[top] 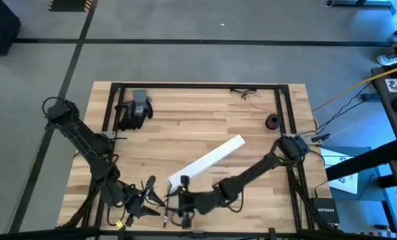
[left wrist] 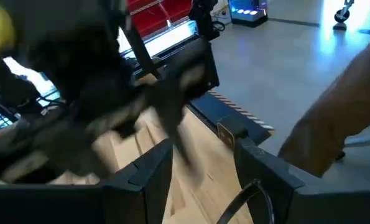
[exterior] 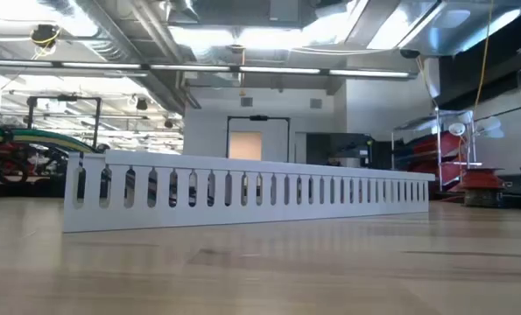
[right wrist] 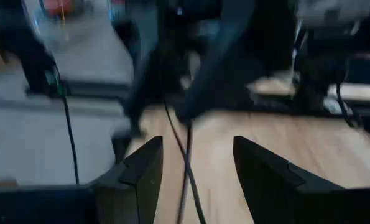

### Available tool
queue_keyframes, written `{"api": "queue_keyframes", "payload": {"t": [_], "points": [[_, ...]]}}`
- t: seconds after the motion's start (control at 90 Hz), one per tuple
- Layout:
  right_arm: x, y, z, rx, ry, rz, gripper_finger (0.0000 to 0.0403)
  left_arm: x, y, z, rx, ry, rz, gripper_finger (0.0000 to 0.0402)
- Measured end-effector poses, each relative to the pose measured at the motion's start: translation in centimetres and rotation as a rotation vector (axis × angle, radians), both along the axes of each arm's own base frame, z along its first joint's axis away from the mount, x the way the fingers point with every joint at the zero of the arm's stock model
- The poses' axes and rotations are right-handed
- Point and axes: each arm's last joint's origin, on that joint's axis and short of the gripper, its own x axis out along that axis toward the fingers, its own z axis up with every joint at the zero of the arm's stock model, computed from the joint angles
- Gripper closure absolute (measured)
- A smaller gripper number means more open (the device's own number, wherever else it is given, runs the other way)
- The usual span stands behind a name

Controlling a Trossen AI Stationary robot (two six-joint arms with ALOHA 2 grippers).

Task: Ziptie cables
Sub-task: Close the white cable duct

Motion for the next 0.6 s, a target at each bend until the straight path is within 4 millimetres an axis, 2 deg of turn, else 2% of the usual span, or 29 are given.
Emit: {"api": "queue_keyframes", "payload": {"t": [0.2, 0.356, 0.6], "points": [[1.6, 0.6, -3.4, 0.106, -0.055, -0.057, 0.0217, 0.3, 0.2, 0.0, 0.006, -0.001, 0.01, 0.0235], [2.8, 1.0, -3.0, 0.118, -0.088, -0.089, 0.0217, 0.4, 0.4, 0.0, 0.01, -0.001, 0.015, 0.0235], [3.0, 1.3, -2.8, 0.11, -0.085, -0.029, 0.0219, 0.8, 0.7, 0.0, -0.001, 0.001, 0.037, 0.0235]]}}
